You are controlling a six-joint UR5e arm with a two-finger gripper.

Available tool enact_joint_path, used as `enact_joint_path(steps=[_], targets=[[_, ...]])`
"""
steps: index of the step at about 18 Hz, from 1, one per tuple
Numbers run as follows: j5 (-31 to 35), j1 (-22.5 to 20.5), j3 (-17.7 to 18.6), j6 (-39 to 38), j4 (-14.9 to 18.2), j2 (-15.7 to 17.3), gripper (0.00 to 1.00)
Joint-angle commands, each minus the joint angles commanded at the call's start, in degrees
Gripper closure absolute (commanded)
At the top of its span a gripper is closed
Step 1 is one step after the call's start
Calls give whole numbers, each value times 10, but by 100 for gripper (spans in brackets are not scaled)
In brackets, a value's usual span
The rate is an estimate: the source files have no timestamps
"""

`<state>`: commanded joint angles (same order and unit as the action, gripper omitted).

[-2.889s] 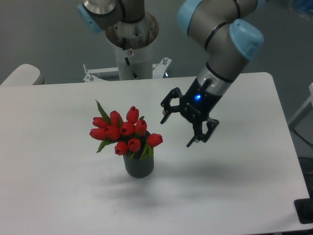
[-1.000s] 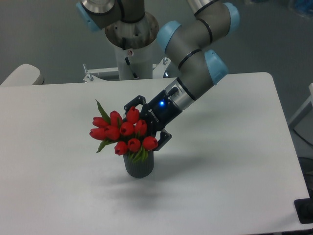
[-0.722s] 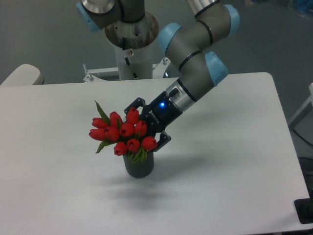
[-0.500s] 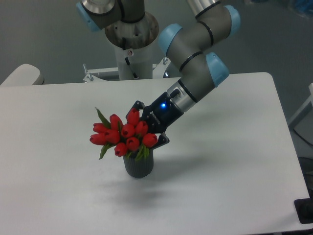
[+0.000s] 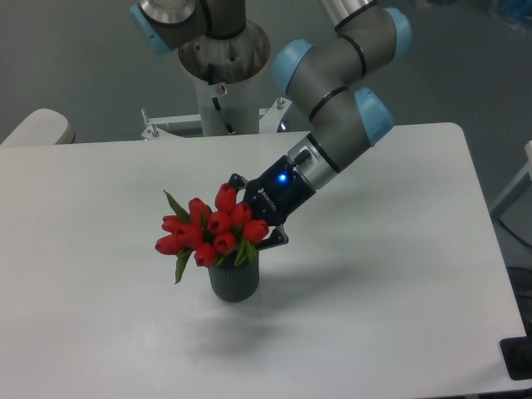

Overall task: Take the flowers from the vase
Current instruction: 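Lift the gripped tulips straight up out of the grey vase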

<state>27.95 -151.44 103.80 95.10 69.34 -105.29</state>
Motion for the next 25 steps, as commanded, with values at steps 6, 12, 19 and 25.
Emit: enact_joint_path(steps=[6,12,19,25], targets=[[1,-3,-1,-32,10,38,59],[-5,-1,-12,-84,4,69,59],[-11,-3,-47,-138,9,85,59],[-13,-2,-76,-191,9,94,59]])
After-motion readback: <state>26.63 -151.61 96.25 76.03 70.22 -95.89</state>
